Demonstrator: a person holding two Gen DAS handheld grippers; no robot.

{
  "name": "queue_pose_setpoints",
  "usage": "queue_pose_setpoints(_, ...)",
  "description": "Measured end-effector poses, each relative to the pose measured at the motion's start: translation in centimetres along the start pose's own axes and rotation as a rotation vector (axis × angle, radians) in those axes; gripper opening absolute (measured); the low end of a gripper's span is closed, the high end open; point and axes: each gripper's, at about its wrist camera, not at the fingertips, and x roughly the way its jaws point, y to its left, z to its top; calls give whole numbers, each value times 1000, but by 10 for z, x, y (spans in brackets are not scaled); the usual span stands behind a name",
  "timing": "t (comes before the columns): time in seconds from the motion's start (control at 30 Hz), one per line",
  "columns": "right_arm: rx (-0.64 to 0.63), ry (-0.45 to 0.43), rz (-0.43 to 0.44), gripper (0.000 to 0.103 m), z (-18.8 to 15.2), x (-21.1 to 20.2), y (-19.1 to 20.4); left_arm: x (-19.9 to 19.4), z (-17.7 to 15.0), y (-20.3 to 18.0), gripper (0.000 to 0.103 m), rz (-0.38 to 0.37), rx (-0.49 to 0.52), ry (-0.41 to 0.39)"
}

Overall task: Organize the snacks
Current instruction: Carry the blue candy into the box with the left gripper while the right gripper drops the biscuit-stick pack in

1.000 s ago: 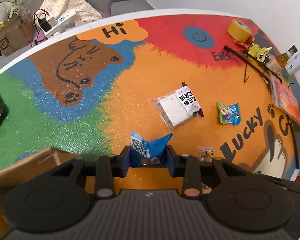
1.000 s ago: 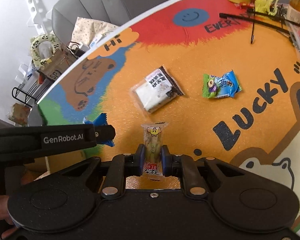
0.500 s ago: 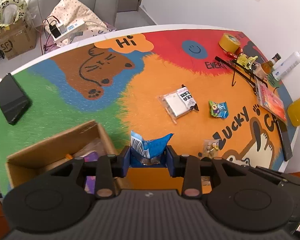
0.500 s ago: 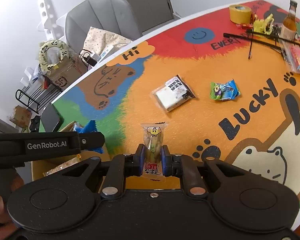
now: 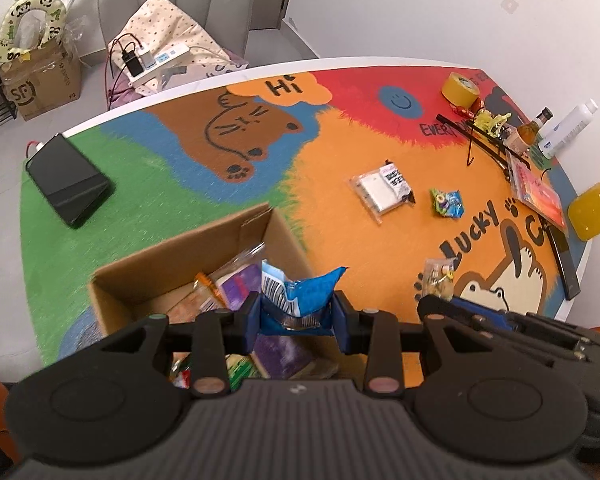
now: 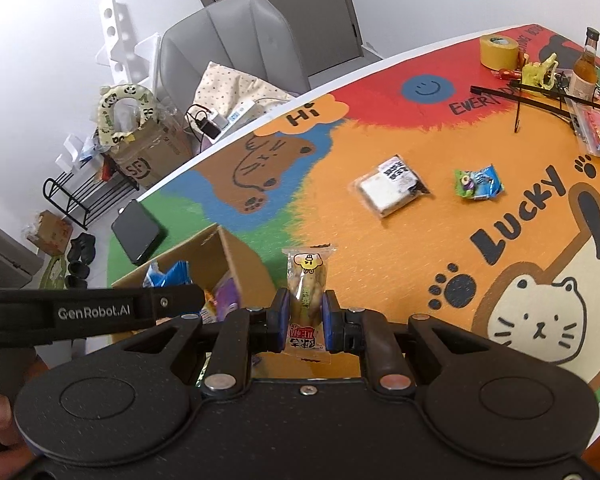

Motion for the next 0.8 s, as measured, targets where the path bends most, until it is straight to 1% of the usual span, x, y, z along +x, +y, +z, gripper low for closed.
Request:
queue_pose_setpoints(0.4,-15,-11,1,15,-17,-5,37,-12,-29,36,38,-25,-6,59)
queue_pose_setpoints(0.5,-9,-13,-4,15,-20,-5,45,-10,-35,45,42,-9,-11,98)
queue_pose_setpoints(0.67,-4,-25,-17,15,-25,-7,55,-19,-41,65,48,-18,-34,84)
queue_pose_setpoints(0.8,-7,-34,-24,15,-25,-9,63,-26,-41,77,50,-29,-44,68)
